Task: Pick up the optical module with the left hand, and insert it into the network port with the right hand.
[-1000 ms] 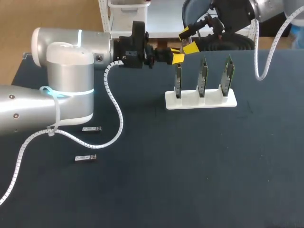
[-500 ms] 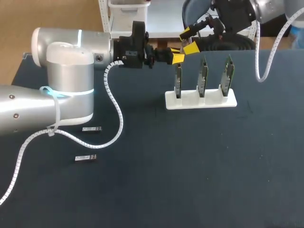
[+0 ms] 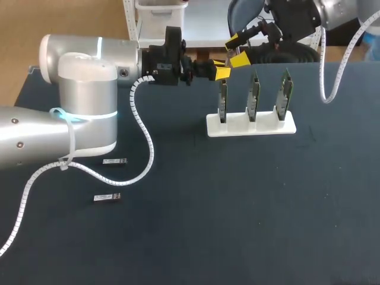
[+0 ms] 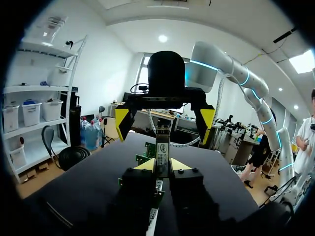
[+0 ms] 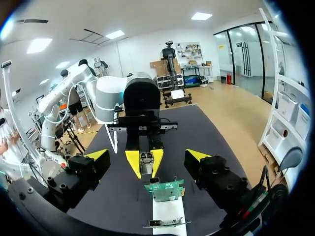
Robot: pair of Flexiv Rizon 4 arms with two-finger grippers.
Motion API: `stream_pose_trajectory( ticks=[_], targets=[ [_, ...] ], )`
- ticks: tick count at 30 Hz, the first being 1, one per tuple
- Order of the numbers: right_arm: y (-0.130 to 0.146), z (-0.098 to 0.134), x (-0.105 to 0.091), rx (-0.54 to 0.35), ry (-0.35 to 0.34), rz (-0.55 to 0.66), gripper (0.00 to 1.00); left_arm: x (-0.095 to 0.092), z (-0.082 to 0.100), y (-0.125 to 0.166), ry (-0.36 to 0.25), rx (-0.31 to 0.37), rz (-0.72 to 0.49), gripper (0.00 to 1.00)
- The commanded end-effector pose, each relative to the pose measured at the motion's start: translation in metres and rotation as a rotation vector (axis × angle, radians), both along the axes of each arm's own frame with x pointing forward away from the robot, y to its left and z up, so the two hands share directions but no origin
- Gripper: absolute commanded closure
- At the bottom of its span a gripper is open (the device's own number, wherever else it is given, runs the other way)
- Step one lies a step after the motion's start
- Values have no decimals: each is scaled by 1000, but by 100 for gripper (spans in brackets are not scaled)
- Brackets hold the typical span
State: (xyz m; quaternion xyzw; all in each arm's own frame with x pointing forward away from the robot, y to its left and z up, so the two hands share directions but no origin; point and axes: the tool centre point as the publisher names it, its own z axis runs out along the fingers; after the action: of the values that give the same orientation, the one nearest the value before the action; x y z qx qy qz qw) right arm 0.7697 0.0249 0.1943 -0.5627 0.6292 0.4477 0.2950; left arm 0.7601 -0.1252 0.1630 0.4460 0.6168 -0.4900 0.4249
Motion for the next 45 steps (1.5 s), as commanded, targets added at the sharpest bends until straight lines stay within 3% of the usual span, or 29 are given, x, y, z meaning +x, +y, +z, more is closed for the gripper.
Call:
stream_pose_trajectory(
  ticks=[1,5,6,7,8,29,30,31,41,45],
  targets=[
    [1,0,-2,0,-2,-1,0,-1,-1,0,-3,-3,5,100],
    [2,-1,-2,0,-1,1,0,-1,-1,0,-3,-3,5,100],
    [2,-1,-2,1,0,2,13,-1,-1,0,-3,-3,5,100],
    [2,-1,-2,5,1,0,68,-1,-1,0,-3,-3,5,100],
    [2,-1,-2,9,1,-1,100,-1,-1,0,-3,-3,5,100],
    [2,-5,-3,2,10,4,100,-1,-1,0,-3,-3,5,100],
    [2,-5,-3,2,11,5,100,-1,-1,0,-3,-3,5,76],
    [2,-5,-4,2,11,6,100,-1,-1,0,-3,-3,5,0],
    [-1,-4,-4,1,7,0,100,-1,0,2,-7,-1,-1,0],
    [-2,-5,-4,-1,7,2,100,1,0,11,-34,51,3,0]
  ],
)
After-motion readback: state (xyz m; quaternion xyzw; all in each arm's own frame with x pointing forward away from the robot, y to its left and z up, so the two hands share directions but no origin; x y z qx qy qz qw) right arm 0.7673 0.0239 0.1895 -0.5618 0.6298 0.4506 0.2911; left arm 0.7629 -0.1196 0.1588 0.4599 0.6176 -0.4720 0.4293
